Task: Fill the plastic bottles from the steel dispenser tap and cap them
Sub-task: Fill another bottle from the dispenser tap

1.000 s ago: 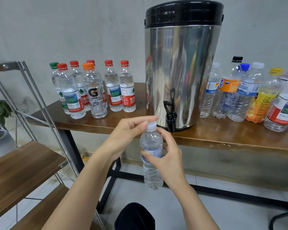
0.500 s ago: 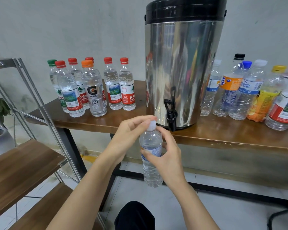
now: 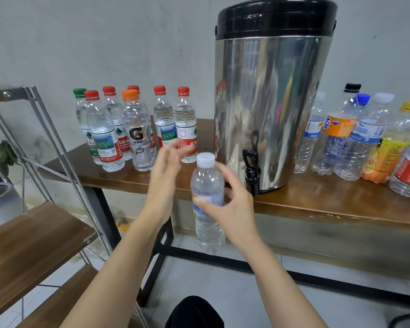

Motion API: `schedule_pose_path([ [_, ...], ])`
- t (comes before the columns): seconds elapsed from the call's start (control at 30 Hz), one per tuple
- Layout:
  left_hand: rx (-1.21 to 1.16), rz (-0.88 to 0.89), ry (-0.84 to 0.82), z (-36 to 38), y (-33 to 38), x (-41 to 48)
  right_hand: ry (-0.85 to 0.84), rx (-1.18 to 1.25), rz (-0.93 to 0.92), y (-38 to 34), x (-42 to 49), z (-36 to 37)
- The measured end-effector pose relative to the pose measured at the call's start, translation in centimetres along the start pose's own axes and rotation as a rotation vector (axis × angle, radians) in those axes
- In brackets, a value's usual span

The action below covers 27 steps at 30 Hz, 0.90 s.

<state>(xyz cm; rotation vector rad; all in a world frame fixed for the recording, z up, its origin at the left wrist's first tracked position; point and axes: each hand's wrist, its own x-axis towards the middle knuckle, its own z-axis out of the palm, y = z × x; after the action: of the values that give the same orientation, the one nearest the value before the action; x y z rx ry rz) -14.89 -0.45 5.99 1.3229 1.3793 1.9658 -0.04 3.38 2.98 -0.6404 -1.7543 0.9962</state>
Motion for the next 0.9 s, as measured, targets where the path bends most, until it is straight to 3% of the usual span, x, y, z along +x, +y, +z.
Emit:
schedule_pose_path([
  [0.1, 0.031, 0.037, 0.406, -2.2, -1.9, 2.1, 0.030, 0.028, -0.078, -1.7, 3.9, 1.5],
  [0.2, 0.196, -0.013, 0.587, -4.4, -4.7, 4.4, 0.066, 0.042, -0.128, -3.0, 8.1, 3.6],
  [0.4, 0.634, 0.024, 0.573, -6.9, -9.1, 8.3, 0.045, -0.046, -0.110, -2.1, 13.1, 7.7],
  [0.6, 0.769, -0.005, 0.577, -7.4, -11.7, 9.7, 0.026, -0.044, -0.095, 0.2, 13.8, 9.2],
  [0.73, 0.856, 0.023, 0.606, -7.2, -13.1, 9.3, -0.046, -0.318, -0.109, 3.0, 11.4, 9.3],
  [0.9, 0.897, 0.064, 0.633, -7.0, -13.8, 9.6, 0.004, -0.550, -0.151, 5.7, 10.5, 9.9],
])
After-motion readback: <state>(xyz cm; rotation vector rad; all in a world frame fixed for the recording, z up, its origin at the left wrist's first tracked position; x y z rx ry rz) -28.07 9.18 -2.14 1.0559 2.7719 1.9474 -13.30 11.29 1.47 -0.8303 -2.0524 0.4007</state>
